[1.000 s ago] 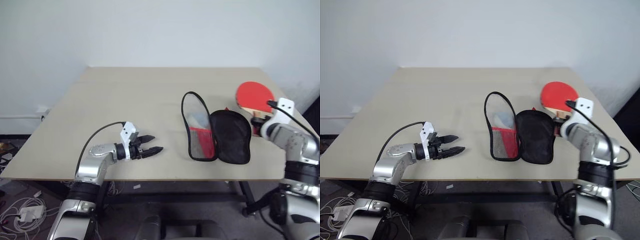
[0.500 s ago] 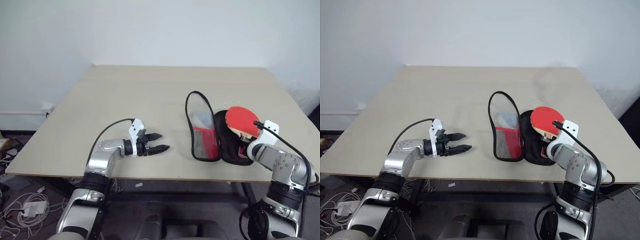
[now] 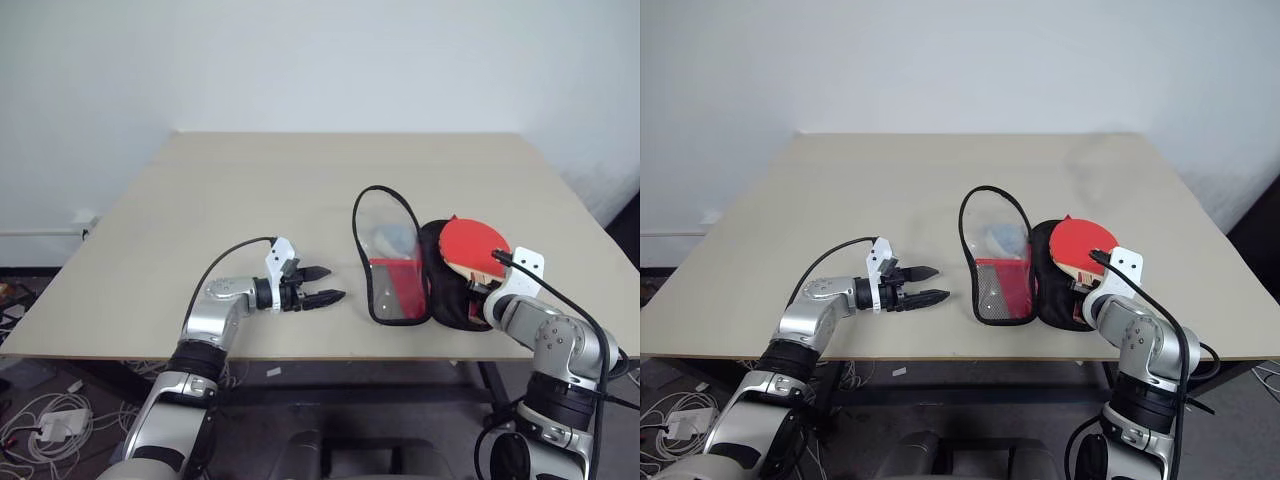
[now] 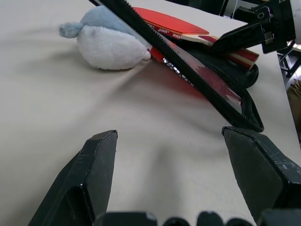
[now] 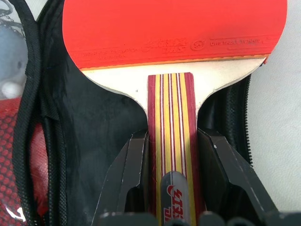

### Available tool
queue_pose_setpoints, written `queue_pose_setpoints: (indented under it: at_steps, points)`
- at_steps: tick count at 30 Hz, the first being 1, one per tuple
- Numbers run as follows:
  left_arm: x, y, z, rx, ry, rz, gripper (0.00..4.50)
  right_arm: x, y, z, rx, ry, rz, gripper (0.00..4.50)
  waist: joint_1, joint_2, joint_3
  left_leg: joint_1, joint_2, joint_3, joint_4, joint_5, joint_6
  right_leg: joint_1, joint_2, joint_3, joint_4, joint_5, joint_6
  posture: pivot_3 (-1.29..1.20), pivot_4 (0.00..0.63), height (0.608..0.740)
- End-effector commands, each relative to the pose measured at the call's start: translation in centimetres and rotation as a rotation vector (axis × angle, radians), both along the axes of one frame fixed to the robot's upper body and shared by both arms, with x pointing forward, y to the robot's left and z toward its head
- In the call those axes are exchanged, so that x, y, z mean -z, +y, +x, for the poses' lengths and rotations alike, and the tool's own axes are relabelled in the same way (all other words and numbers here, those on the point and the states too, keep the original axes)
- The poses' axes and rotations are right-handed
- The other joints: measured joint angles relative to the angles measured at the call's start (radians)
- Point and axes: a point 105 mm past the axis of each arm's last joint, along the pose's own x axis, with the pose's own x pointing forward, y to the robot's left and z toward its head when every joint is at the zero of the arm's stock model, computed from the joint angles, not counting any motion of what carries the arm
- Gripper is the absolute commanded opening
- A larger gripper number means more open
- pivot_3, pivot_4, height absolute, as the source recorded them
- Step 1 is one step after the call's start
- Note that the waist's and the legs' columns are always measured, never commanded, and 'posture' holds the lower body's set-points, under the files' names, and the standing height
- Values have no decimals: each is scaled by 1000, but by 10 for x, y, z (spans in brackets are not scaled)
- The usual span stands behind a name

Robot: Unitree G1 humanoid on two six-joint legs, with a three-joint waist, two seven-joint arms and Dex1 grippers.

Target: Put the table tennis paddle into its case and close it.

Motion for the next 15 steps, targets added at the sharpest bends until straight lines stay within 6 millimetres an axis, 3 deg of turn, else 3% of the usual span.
queue_pose_setpoints:
  at_steps: [1,4,7,15]
  points:
    - [-12,-2,2,3,-52,-9,3790,-16,5,5,-34,-63,-25,1111,0,0,0,0,0,0,0,0,0,0,0,0,0,0,0,0,0,716]
    - [-12,1,2,-3,-53,-8,3790,-13,11,7,-52,-66,-17,1111,1,0,0,0,0,0,0,0,0,0,0,0,0,0,0,0,0,716]
    - [-12,2,2,-7,-51,-8,3790,-25,20,11,-86,-115,-23,1111,1,0,0,0,0,0,0,0,0,0,0,0,0,0,0,0,0,716]
    - [-14,2,3,-11,-54,-9,3790,-4,14,10,-56,-48,-19,1111,1,0,0,0,0,0,0,0,0,0,0,1,0,0,0,0,0,716]
